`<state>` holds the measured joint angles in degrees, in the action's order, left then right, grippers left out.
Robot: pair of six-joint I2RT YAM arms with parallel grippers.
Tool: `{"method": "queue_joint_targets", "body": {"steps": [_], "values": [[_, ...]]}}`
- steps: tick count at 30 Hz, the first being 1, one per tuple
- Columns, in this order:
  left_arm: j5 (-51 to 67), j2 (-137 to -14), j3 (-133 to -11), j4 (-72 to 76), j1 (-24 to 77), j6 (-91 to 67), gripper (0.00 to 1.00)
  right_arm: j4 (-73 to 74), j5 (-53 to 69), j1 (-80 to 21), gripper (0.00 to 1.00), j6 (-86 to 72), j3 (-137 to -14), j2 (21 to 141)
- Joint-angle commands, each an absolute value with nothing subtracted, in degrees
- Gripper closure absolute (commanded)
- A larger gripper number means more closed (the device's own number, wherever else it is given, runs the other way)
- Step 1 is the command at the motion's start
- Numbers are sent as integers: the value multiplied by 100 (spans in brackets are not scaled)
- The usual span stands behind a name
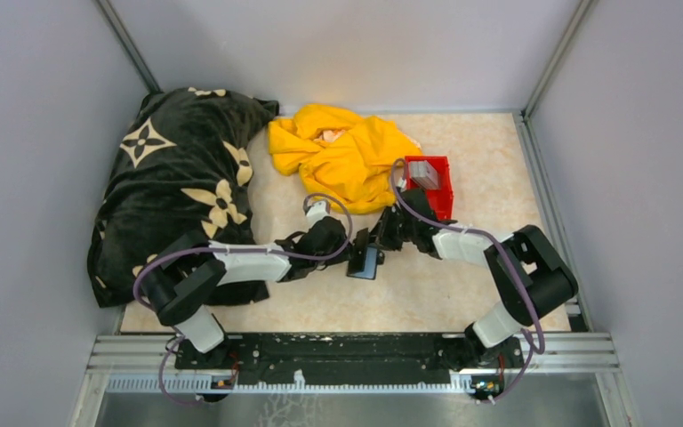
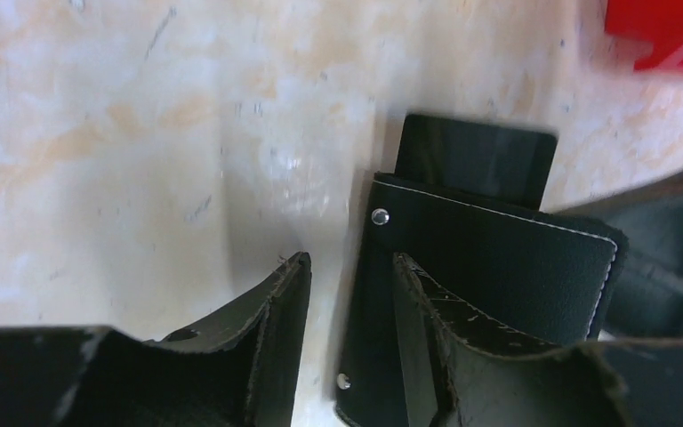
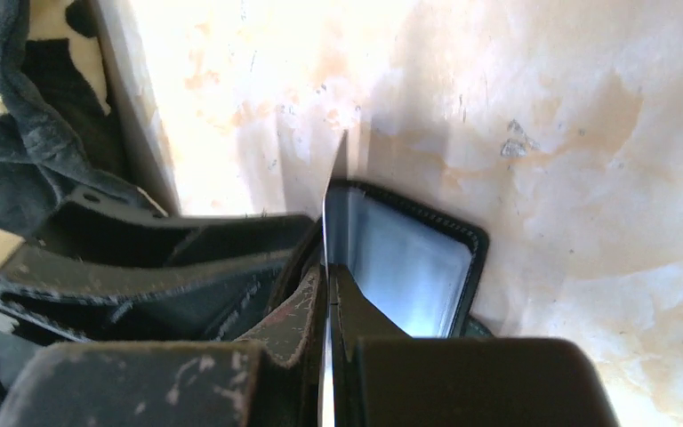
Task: Put the credit cards into the card holder
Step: Open the card holder at the center of the board.
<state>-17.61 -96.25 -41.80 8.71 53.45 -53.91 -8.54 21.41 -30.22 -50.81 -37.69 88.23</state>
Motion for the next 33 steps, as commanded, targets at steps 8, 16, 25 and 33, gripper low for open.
{"method": "queue_joint_targets", "body": {"steps": [8,16,25,33], "values": [[-909,-9195,-3197,-2071,5774,-5663,48,-893,1951,-3229,100,-4602,-4675,8735],[-1003,-9026,-3121,-2224,5813,-5731,47,-719,1900,-3340,100,-4469,-4635,8708],[-888,-8903,-3000,-2278,5922,-5924,46,-648,2034,-3349,100,-4368,-4373,8437],[-747,-9297,-3226,-2240,6204,-6016,46,-669,2074,-3350,100,-4362,-4173,8095]]}}
